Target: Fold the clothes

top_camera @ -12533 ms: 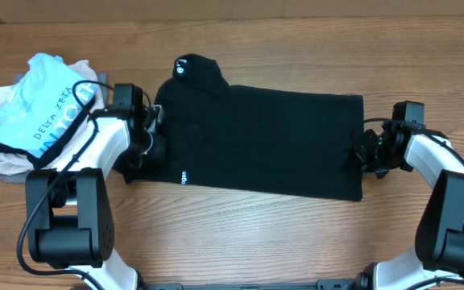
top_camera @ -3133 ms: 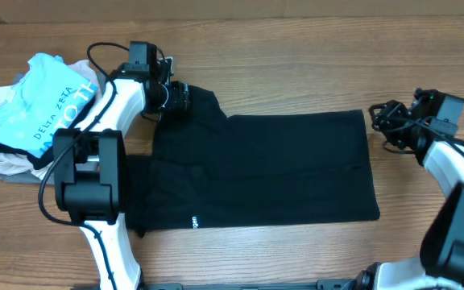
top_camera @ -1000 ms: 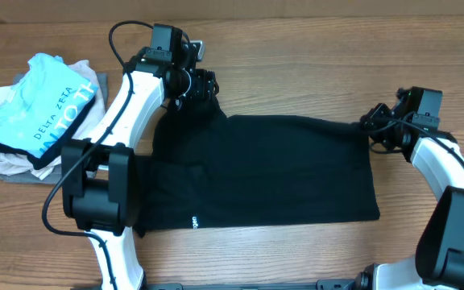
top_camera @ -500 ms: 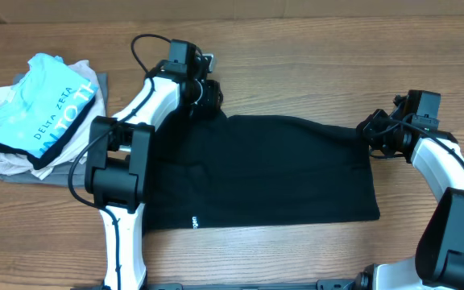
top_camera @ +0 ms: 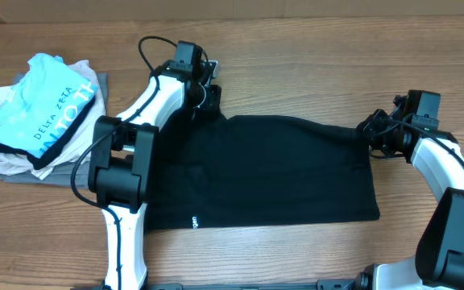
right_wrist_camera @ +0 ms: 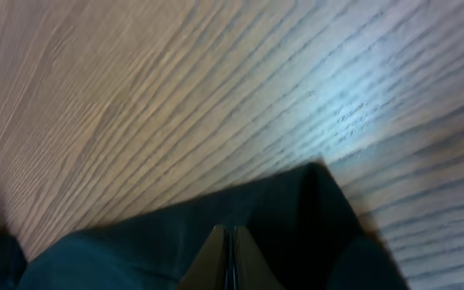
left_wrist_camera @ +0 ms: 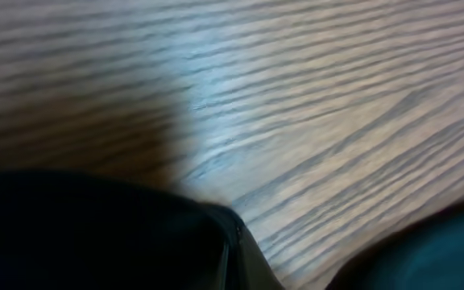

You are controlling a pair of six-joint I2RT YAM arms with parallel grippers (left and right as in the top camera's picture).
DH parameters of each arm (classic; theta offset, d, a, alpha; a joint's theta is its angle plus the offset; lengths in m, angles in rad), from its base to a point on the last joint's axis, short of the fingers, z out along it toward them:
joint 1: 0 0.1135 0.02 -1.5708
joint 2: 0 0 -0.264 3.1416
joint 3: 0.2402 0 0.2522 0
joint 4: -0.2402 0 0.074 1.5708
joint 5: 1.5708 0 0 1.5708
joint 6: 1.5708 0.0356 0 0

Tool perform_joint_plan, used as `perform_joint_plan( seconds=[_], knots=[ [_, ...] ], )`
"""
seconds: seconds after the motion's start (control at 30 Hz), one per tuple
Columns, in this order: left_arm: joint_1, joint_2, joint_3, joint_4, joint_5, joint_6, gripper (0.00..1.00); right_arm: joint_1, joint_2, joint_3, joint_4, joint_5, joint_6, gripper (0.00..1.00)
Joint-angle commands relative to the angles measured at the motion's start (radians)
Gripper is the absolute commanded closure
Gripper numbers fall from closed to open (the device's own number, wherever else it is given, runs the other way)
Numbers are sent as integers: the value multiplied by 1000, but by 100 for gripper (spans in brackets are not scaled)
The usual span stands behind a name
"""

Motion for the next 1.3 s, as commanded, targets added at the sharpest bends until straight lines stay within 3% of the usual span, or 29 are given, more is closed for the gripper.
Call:
perform_joint_plan(
  seconds=[0.0, 0.6, 0.87, 1.27],
  knots=[
    [26, -44, 47, -35, -62, 5, 96, -9, -32, -2, 27, 29, -24, 96],
    [25, -218, 63, -172, -21, -4, 96, -9, -32, -2, 63, 128, -24, 94],
    [25, -218, 63, -363, 66, -4, 90, -16, -32, -2, 12, 144, -42, 94],
    [25, -218, 63, -696, 73, -1, 96, -34, -32, -2, -171, 141, -38, 96]
  ],
)
